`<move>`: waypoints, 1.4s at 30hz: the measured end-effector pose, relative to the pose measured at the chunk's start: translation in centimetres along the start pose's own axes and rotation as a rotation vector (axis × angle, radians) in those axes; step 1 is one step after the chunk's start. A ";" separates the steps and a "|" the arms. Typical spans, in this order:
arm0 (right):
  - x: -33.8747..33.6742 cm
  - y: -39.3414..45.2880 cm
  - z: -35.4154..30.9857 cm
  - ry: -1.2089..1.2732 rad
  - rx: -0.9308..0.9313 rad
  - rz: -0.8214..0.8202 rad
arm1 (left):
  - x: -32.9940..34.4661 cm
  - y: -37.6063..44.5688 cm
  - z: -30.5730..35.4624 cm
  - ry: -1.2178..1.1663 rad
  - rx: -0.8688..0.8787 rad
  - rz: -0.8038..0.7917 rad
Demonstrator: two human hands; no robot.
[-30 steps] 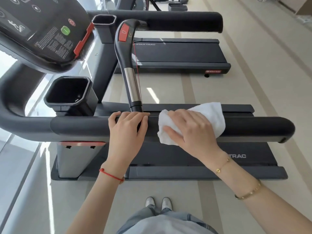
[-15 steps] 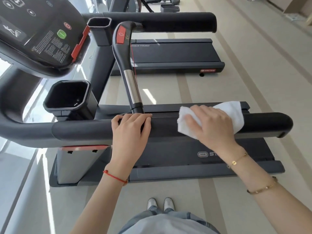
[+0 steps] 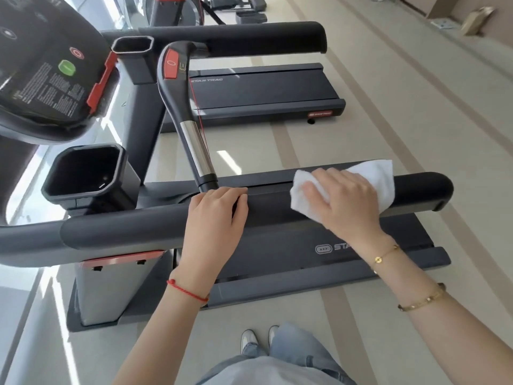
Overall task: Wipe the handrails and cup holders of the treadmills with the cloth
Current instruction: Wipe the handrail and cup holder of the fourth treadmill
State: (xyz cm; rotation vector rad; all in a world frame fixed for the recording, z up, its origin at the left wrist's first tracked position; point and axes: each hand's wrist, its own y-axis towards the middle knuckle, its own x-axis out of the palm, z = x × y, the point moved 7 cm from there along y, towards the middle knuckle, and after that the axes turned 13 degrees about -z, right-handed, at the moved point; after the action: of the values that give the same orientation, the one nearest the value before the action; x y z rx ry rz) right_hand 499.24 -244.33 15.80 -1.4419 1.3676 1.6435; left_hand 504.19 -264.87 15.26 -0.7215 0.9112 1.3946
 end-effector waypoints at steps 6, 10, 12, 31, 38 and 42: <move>0.7 -0.9 -2.2 0.051 -0.072 0.082 | 1.6 1.1 2.4 0.022 0.030 -0.031; 0.7 -1.6 -0.6 0.060 -0.243 0.061 | 2.7 1.9 4.1 0.034 0.017 -0.034; 0.4 -2.0 1.5 0.051 -0.224 0.076 | 3.3 2.2 5.3 0.025 0.017 -0.030; -1.8 -1.1 18.0 0.123 -0.141 -0.153 | 10.9 5.6 17.8 0.073 -0.089 0.073; -1.3 -1.0 20.5 0.202 -0.050 -0.247 | 11.0 5.4 17.6 0.075 -0.092 0.099; -0.5 0.9 18.3 0.081 -0.138 -0.377 | 10.3 5.1 16.9 0.064 -0.107 0.104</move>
State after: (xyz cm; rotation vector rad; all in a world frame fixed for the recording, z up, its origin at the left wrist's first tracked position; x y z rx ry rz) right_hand 491.75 -227.60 14.80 -1.7396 0.9610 1.4676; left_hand 500.45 -244.79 15.06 -0.8130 0.9412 1.5287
